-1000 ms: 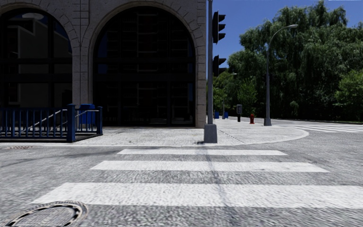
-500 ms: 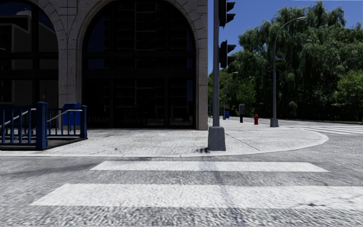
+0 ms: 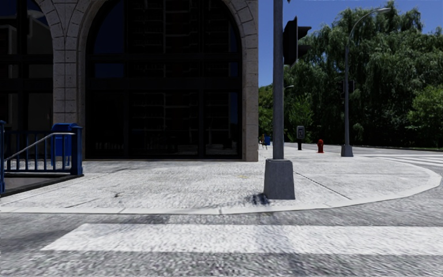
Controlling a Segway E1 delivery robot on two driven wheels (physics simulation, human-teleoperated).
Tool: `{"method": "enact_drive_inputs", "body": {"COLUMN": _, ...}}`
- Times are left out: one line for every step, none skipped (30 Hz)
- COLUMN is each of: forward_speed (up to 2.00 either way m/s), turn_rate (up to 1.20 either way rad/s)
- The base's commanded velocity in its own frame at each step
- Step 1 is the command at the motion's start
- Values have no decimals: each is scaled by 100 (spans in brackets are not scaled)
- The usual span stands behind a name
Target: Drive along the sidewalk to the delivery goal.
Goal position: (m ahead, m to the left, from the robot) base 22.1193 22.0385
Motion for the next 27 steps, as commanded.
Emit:
{"method": "enact_drive_inputs", "body": {"forward_speed": 200, "turn_rate": 0}}
{"method": "enact_drive_inputs", "body": {"forward_speed": 200, "turn_rate": 0}}
{"method": "enact_drive_inputs", "body": {"forward_speed": 200, "turn_rate": 0}}
{"method": "enact_drive_inputs", "body": {"forward_speed": 200, "turn_rate": 0}}
{"method": "enact_drive_inputs", "body": {"forward_speed": 200, "turn_rate": 0}}
{"method": "enact_drive_inputs", "body": {"forward_speed": 200, "turn_rate": 0}}
{"method": "enact_drive_inputs", "body": {"forward_speed": 200, "turn_rate": 0}}
{"method": "enact_drive_inputs", "body": {"forward_speed": 200, "turn_rate": 0}}
{"method": "enact_drive_inputs", "body": {"forward_speed": 200, "turn_rate": 0}}
{"method": "enact_drive_inputs", "body": {"forward_speed": 200, "turn_rate": 0}}
{"method": "enact_drive_inputs", "body": {"forward_speed": 200, "turn_rate": 0}}
{"method": "enact_drive_inputs", "body": {"forward_speed": 200, "turn_rate": 0}}
{"method": "enact_drive_inputs", "body": {"forward_speed": 200, "turn_rate": 0}}
{"method": "enact_drive_inputs", "body": {"forward_speed": 200, "turn_rate": 0}}
{"method": "enact_drive_inputs", "body": {"forward_speed": 200, "turn_rate": 0}}
{"method": "enact_drive_inputs", "body": {"forward_speed": 200, "turn_rate": 0}}
{"method": "enact_drive_inputs", "body": {"forward_speed": 200, "turn_rate": 0}}
{"method": "enact_drive_inputs", "body": {"forward_speed": 200, "turn_rate": 0}}
{"method": "enact_drive_inputs", "body": {"forward_speed": 200, "turn_rate": 0}}
{"method": "enact_drive_inputs", "body": {"forward_speed": 200, "turn_rate": 0}}
{"method": "enact_drive_inputs", "body": {"forward_speed": 200, "turn_rate": 0}}
{"method": "enact_drive_inputs", "body": {"forward_speed": 200, "turn_rate": 0}}
{"method": "enact_drive_inputs", "body": {"forward_speed": 200, "turn_rate": 0}}
{"method": "enact_drive_inputs", "body": {"forward_speed": 200, "turn_rate": 0}}
{"method": "enact_drive_inputs", "body": {"forward_speed": 200, "turn_rate": 0}}
{"method": "enact_drive_inputs", "body": {"forward_speed": 200, "turn_rate": 0}}
{"method": "enact_drive_inputs", "body": {"forward_speed": 200, "turn_rate": 0}}
